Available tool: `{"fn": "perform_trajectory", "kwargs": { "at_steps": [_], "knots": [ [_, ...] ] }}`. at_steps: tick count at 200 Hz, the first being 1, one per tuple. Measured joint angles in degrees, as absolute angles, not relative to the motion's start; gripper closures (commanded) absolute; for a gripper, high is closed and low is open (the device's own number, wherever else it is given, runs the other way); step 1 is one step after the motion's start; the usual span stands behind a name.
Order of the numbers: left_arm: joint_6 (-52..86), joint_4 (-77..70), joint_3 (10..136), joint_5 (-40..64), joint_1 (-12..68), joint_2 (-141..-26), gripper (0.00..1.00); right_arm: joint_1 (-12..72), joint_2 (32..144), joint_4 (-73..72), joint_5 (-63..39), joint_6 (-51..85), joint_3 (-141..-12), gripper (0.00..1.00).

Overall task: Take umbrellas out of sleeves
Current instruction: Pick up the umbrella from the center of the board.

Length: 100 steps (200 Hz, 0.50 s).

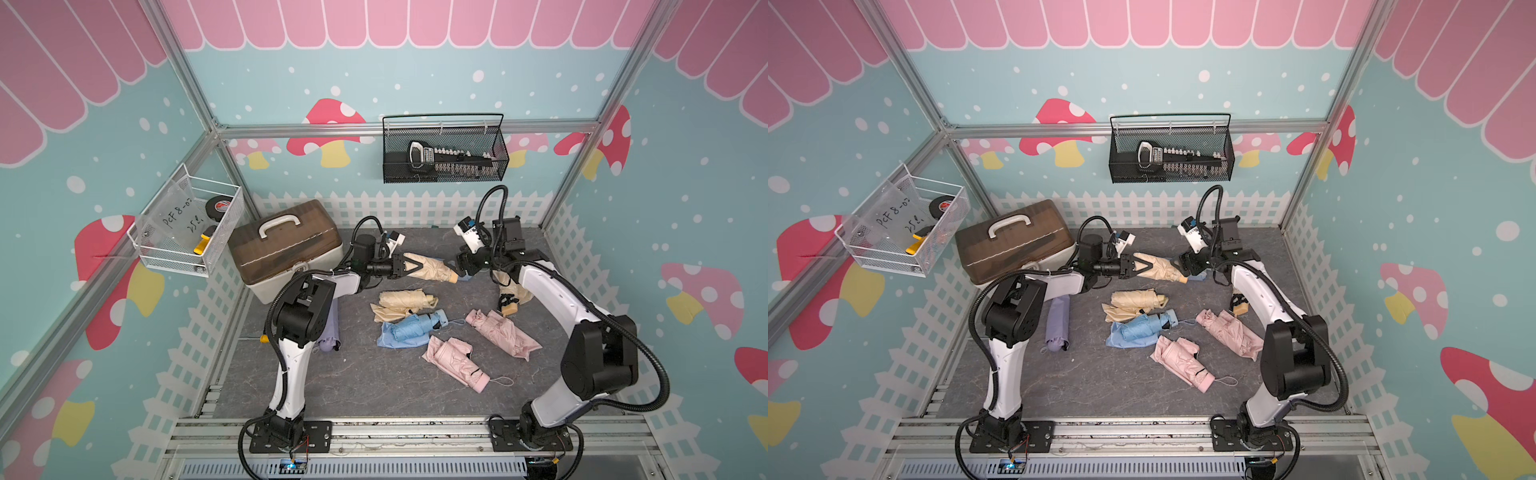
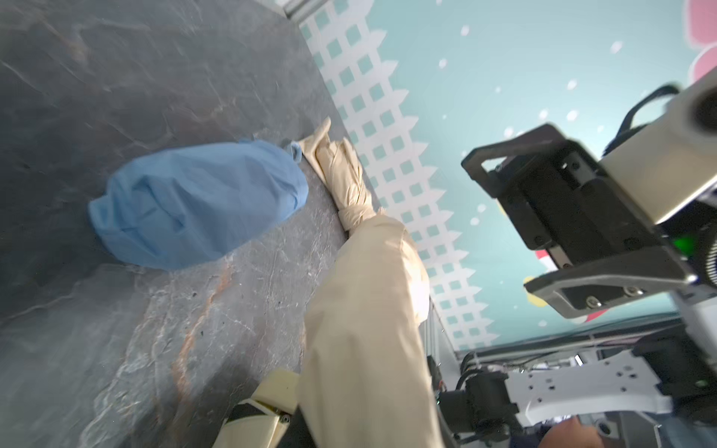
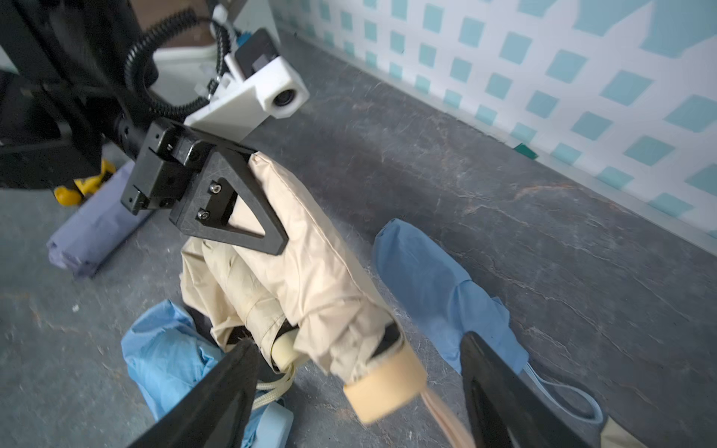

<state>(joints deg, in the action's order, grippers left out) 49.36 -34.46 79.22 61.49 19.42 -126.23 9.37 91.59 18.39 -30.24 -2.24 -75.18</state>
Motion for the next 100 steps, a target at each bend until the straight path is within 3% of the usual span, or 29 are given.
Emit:
{"fn": "perform_trajectory", "kwargs": {
  "at_steps": [65,100],
  "knots": [
    [56.25,-40.56,74.7,61.6,17.98,-121.89,1.0,5.45,91.68,13.39,-46.57,16.93,-66.08,0.21],
    [53.52,-32.58,74.04,61.58,18.02,-117.58,1.0,2.46,93.86,-4.12,-54.19,32.93,-60.86,0.22]
  ]
}}
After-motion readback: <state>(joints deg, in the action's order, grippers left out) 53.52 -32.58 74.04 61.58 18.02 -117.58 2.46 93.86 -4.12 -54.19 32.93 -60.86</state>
